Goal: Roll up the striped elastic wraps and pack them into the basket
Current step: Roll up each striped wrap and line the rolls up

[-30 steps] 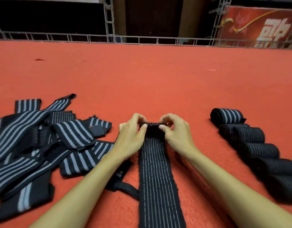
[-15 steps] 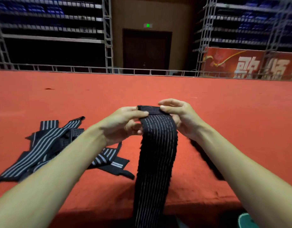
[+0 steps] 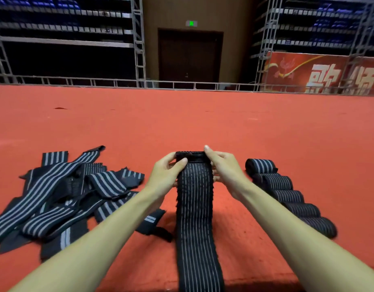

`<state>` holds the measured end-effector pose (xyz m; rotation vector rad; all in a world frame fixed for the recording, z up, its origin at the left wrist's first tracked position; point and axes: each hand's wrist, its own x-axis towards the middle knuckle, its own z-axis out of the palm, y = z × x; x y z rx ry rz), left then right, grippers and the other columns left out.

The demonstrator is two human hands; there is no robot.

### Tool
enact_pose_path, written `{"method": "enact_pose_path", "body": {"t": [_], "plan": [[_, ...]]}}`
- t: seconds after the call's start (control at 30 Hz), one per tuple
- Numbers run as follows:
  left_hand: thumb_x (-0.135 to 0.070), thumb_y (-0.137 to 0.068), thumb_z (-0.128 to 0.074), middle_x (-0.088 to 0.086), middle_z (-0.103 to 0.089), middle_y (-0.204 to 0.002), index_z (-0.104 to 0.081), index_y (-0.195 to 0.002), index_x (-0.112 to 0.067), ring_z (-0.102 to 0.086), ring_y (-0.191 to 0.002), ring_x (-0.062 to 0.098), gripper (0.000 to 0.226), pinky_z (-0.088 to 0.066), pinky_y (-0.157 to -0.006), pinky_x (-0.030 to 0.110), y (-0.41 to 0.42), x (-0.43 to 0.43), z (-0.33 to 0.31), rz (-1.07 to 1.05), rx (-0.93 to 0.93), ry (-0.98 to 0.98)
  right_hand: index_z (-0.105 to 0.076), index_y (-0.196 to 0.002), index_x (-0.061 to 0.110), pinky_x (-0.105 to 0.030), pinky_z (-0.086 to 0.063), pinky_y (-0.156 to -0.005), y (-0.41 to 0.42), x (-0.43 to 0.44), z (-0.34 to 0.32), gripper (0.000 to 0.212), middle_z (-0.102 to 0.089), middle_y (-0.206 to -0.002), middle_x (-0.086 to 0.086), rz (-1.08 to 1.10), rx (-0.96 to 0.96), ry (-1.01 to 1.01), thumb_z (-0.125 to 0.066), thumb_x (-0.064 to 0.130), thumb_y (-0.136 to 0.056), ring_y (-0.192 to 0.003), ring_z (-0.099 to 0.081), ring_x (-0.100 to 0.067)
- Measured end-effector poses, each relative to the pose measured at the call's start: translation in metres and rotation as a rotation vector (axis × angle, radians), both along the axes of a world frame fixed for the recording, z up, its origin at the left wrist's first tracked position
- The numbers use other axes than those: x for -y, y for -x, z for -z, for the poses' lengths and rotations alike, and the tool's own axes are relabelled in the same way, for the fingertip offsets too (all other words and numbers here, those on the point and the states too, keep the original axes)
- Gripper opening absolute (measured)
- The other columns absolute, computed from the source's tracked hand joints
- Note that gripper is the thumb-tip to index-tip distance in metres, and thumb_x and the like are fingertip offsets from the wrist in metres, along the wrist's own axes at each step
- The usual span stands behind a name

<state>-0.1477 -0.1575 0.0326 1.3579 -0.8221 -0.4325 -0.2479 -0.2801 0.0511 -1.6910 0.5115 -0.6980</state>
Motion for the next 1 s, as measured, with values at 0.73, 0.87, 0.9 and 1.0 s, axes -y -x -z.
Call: {"method": "enact_pose_path", "body": {"t": [0.73, 0.87, 0.9, 1.0], "plan": [[-0.002, -0.09, -0.053, -0.002, -0.068, -0.096, -0.066, -0.095, -0.018, -0.06, -0.088, 0.006, 0.021, -0.046, -0.079, 0.019, -0.04, 0.059, 0.094, -0.109, -0.101, -0.033, -0.072, -0.095, 0.008, -0.015, -0.044, -0.062, -0.054, 0.05, 0.115, 0.014, -0.07, -0.083, 0.001, -0.031, 0.121, -0.089, -0.061, 0.016, -0.092, -0.071, -0.061, -0.002], [-0.013, -0.092, -0.057, -0.001, -0.066, -0.1, -0.066, -0.1, -0.021, -0.06, -0.087, 0.005, 0.015, -0.047, -0.077, 0.021, -0.039, 0.059, 0.095, -0.087, -0.178, -0.042, -0.069, -0.096, 0.012, -0.013, -0.045, -0.068, -0.053, 0.051, 0.117, 0.012, -0.07, -0.088, 0.001, -0.038, 0.156, -0.07, -0.061, 0.005, -0.09, -0.075, -0.062, 0.002], [-0.015, -0.093, -0.056, -0.001, -0.066, -0.102, -0.065, -0.104, -0.022, -0.06, -0.085, 0.002, 0.016, -0.047, -0.073, 0.016, -0.039, 0.06, 0.095, -0.1, -0.176, -0.044, -0.069, -0.095, 0.014, -0.013, -0.046, -0.069, -0.054, 0.051, 0.118, 0.014, -0.07, -0.087, 0.002, -0.043, 0.157, -0.07, -0.062, 0.004, -0.09, -0.076, -0.062, 0.001], [-0.016, -0.095, -0.053, -0.001, -0.064, -0.099, -0.059, -0.116, -0.017, -0.061, -0.076, -0.007, 0.022, -0.045, -0.064, 0.008, -0.042, 0.061, 0.097, -0.118, -0.143, -0.03, -0.068, -0.093, 0.018, -0.017, -0.048, -0.073, -0.056, 0.052, 0.118, 0.019, -0.07, -0.089, 0.001, -0.061, 0.151, -0.043, -0.061, 0.001, -0.089, -0.078, -0.063, -0.003]]}}
